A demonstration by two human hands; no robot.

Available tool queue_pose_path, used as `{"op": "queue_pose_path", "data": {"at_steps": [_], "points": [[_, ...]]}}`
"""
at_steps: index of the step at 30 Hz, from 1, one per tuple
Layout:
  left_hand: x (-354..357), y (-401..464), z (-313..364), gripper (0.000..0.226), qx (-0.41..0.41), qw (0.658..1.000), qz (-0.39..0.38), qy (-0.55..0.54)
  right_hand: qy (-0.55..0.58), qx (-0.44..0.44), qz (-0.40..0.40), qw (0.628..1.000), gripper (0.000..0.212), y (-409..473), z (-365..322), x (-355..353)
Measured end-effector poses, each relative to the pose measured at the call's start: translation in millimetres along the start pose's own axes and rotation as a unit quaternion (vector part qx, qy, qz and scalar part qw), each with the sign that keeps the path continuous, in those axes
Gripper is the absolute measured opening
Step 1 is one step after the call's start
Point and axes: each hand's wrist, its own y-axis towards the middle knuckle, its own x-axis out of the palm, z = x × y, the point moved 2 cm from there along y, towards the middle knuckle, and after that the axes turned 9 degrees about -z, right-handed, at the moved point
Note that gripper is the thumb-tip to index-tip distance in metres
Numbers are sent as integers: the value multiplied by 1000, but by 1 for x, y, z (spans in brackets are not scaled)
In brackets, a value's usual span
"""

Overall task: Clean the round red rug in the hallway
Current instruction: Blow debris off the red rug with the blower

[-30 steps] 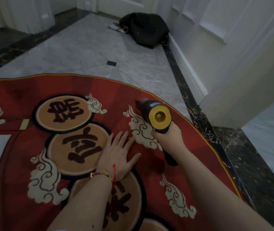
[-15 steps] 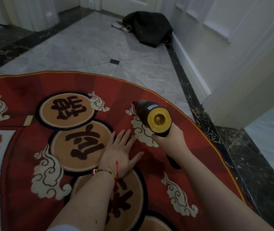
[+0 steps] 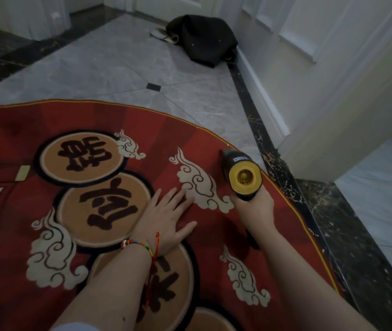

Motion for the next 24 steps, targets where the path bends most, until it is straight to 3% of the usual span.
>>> {"op": "queue_pose_path", "data": {"at_steps": [15, 24], "points": [[-1, -1, 2, 78, 2, 999, 24, -28, 7, 6, 16, 1000, 38, 34, 6, -6], [-2, 0, 0, 77, -39, 999, 23, -17, -18, -60, -51, 997, 36, 44, -20, 19]]}}
